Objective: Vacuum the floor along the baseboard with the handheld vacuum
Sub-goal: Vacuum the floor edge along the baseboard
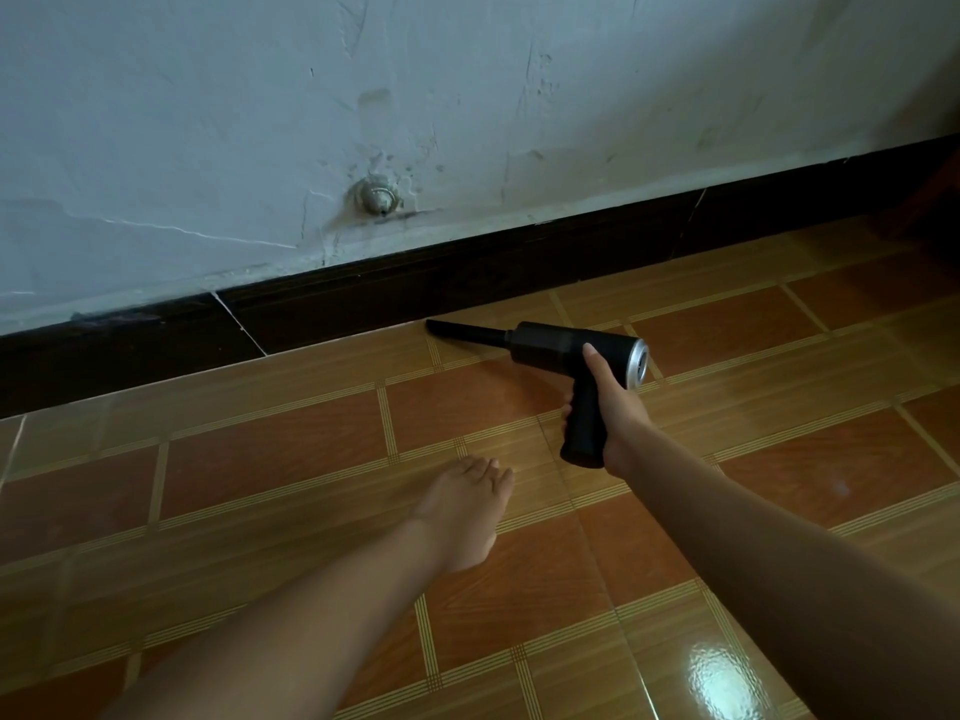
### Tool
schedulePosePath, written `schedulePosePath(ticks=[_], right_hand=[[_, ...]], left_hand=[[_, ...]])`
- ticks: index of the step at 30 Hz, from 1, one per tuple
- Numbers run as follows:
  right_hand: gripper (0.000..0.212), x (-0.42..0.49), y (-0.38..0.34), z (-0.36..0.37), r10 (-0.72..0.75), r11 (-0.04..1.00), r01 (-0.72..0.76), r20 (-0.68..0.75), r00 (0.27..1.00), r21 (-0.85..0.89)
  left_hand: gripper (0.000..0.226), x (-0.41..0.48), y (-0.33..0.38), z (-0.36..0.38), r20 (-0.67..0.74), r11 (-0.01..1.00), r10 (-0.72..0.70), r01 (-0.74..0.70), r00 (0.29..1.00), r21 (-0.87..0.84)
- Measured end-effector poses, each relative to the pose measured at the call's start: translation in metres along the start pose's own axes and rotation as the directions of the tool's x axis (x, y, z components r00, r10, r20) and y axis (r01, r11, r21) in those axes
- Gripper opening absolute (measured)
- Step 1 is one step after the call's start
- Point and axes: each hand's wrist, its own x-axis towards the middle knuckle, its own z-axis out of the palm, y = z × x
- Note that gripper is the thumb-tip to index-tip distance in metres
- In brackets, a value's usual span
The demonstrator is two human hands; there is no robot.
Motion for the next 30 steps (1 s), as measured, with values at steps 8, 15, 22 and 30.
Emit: schedulePosePath(ticks=[8, 15, 22, 30], right_hand=[[0.046, 0.001, -0.008, -0.016, 0.003, 0.999, -0.001, -0.046, 0.999, 0.043], [0.041, 0.005, -0.016, -0.038, -0.040, 0.994, 0.052, -0.119, 0.992, 0.100], [0.041, 0.006, -0.024, -0.056, -0.043, 0.984, 0.067, -0.149, 0.988, 0.166], [0.044, 0.005, -0.033, -0.078, -0.059, 0.970, 0.098, -0.178, 0.982, 0.221]], left_hand=[[0.063, 0.001, -0.001, -0.003, 0.002, 1.000, 0.002, -0.002, 1.000, 0.009], [0.060, 0.006, 0.001, -0.007, -0.017, 1.000, -0.006, 0.006, 1.000, 0.024], [0.061, 0.009, 0.006, -0.010, 0.005, 0.998, -0.034, 0.034, 0.999, 0.055], [0.061, 0.020, 0.015, -0.022, -0.035, 0.998, -0.067, 0.067, 0.997, 0.008]])
